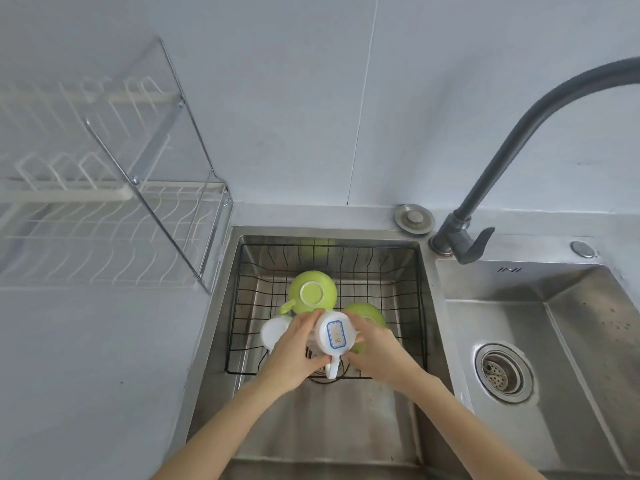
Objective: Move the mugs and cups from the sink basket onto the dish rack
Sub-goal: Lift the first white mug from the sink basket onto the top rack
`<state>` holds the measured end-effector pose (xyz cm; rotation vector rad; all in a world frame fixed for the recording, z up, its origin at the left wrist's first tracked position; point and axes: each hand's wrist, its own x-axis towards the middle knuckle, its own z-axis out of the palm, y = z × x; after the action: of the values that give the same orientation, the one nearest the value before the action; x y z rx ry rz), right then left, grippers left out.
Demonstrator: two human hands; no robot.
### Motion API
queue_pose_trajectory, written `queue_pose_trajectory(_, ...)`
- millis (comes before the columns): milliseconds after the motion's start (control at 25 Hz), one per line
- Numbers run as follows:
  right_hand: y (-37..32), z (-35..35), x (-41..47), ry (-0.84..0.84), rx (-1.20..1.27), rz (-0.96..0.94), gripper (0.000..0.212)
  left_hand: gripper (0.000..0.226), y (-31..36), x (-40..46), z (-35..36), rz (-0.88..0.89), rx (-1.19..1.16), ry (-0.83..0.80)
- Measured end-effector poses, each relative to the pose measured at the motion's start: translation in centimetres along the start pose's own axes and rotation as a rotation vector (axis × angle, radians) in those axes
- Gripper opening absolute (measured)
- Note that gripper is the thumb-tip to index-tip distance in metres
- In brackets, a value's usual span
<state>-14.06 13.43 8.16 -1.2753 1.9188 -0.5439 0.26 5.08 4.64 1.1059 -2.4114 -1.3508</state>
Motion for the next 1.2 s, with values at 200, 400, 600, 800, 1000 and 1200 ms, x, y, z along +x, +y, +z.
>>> queue_pose_trajectory(200, -1.6, -1.1, -3.4, 0.081, -0.059, -0.144, 0.064, 0.069, 2.5, -3.3, -1.3, 0.064, -0.054, 0.061)
queue_pose_trajectory(400, -3.8, -2.3, -5.9, 0.144, -0.116, -0.281, 0.066, 0.064, 4.5, -6.0, -3.1, 0.121, -0.018, 0.17)
queue_pose_trajectory(600, -7.3, -2.7, -7.7, 0.165, -0.191, -0.389, 0.063, 0.059, 6.4, -8.4, -6.4, 0.211, -0.047, 0.143)
queue_pose_trajectory(800, -13.4, -2.0, -8.0, 0.213, -0.255, -0.46, 0.065, 0.058, 5.7, -10.4, -12.1, 0.264, -0.057, 0.131)
queue_pose_trajectory(1000, -20.2, -0.9, -7.1, 0.287, -0.281, -0.532, 0.067, 0.056, 4.7, -12.3, -19.0, 0.347, 0.026, 0.206)
queue_pose_trajectory(1200, -26.0, -0.4, -5.5, 0.353, -0.299, -0.58, 0.063, 0.061, 3.9, -12.8, -25.3, 0.404, 0.088, 0.273)
